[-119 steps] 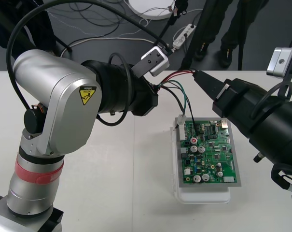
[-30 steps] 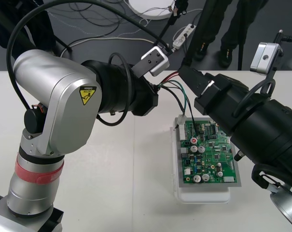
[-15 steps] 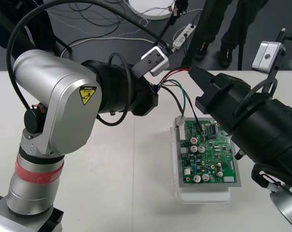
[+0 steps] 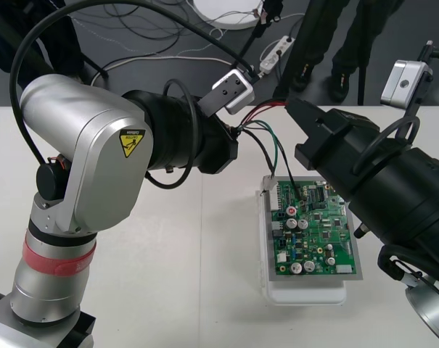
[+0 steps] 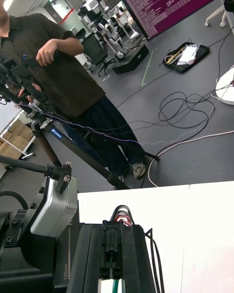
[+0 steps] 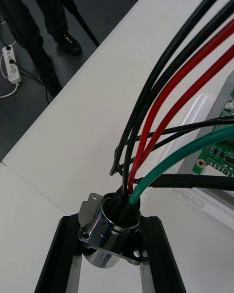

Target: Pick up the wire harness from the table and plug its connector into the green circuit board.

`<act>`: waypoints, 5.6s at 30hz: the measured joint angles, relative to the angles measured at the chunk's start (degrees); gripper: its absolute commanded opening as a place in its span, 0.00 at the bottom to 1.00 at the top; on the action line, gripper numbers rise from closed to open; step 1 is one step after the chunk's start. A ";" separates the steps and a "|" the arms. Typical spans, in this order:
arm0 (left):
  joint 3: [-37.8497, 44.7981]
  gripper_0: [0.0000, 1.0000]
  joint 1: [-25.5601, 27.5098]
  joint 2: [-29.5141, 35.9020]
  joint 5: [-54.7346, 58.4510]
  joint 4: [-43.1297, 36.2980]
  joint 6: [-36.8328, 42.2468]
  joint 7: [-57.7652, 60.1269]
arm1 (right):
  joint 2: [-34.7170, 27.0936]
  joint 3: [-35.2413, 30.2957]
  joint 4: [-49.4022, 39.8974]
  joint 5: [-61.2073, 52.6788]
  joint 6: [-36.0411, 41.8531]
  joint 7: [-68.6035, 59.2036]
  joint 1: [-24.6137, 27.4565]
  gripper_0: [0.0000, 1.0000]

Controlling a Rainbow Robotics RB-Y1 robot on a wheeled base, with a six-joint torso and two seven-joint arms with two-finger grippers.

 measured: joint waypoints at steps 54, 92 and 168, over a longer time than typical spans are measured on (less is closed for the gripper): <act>3.89 1.00 4.93 17.17 40.13 -0.03 13.93 -0.22 | -10.93 -20.89 -0.02 9.58 -36.18 -0.01 23.36 0.00; -3.02 1.00 3.01 33.02 89.25 5.21 29.91 -42.17 | -12.98 -35.10 16.59 9.98 -81.83 -1.89 26.01 0.00; -6.50 1.00 -6.07 30.33 97.19 14.04 30.76 -44.18 | 0.15 -20.34 29.54 33.15 -85.46 -19.14 -4.77 0.00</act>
